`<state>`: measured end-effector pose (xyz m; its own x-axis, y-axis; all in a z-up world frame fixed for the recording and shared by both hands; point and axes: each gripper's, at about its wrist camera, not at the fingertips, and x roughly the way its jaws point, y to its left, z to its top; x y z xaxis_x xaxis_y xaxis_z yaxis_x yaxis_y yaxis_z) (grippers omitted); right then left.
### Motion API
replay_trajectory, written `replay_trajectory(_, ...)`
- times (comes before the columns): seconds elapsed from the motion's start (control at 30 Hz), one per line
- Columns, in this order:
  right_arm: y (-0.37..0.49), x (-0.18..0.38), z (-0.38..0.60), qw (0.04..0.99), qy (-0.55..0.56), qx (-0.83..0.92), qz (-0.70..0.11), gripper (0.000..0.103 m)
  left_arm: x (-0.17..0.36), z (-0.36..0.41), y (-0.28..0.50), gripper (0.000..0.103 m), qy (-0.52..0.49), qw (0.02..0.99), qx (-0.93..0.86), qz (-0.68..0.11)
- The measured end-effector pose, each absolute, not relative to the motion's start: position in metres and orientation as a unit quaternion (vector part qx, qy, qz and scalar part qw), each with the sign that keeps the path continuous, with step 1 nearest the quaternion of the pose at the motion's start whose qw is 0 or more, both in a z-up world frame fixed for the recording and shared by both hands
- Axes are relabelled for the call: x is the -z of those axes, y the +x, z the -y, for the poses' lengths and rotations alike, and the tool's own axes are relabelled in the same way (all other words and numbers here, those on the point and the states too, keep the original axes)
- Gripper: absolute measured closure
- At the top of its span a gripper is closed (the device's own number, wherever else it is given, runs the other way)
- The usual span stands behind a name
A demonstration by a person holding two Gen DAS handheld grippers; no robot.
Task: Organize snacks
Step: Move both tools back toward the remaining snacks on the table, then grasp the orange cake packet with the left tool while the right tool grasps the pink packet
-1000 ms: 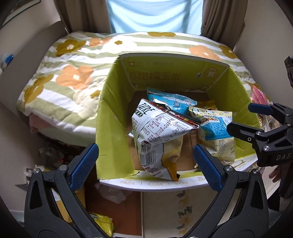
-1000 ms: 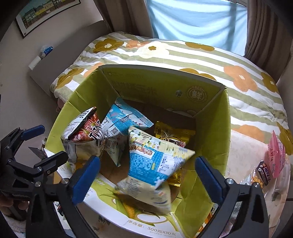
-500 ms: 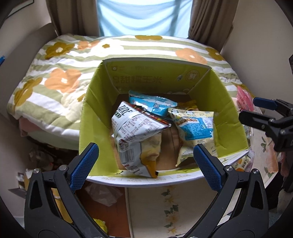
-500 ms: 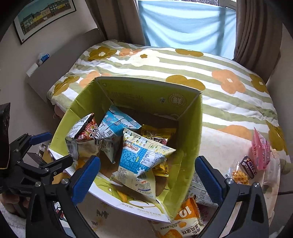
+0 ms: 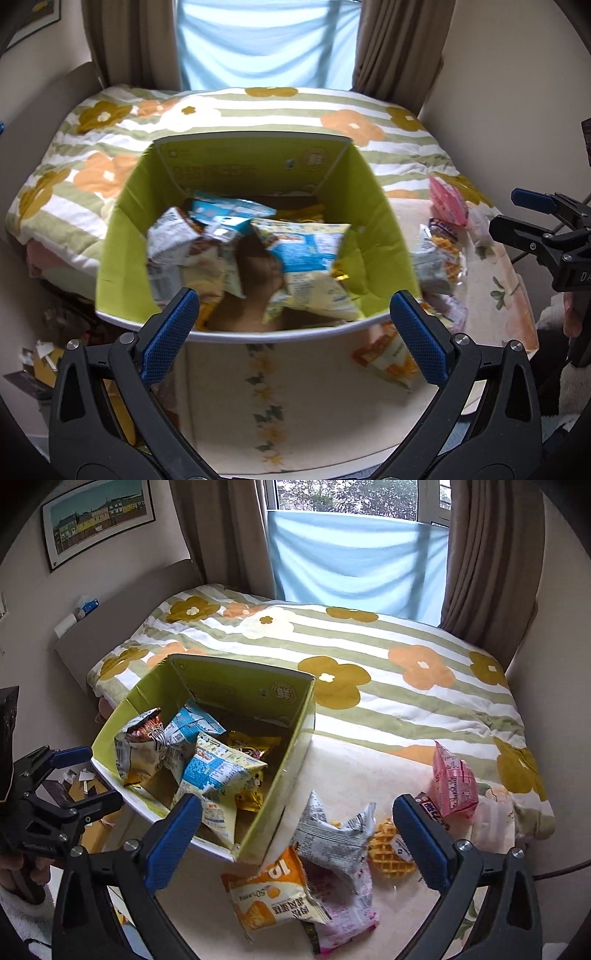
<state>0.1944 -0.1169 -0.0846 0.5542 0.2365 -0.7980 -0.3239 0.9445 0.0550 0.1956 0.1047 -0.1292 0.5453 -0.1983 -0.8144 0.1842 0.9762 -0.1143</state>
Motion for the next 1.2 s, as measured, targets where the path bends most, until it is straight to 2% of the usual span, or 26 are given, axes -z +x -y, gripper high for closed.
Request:
replay_trajectory(0.3,0.169,0.093,0.191,0.878,-0.044,-0.176,-0.442,0.000,0.150,-0.027,0.163,0.001,-0.015,0.867,0.137,-0.478)
replay_trajectory(0.57,0.155,0.133,0.229,0.858,-0.054,-0.209,-0.466,0.000,0.194,0.032,0.155,0.001,0.024,0.846,0.169,-0.505)
replay_trajectory(0.87,0.151,0.203,0.233,0.829,-0.039,-0.245,-0.501,0.000,0.252,0.051,0.170,0.001,0.056,0.816,0.197,-0.540)
replay_trajectory(1.13,0.147,0.244,0.226,0.812,-0.036,-0.258,-0.522,0.000,0.281,0.060,0.181,0.001,0.083,0.806,0.215,-0.545)
replay_trajectory(1.2,0.147,0.250,0.224,0.809,-0.037,-0.257,-0.527,0.000,0.285,0.060,0.183,0.005,0.077,0.805,0.219,-0.546)
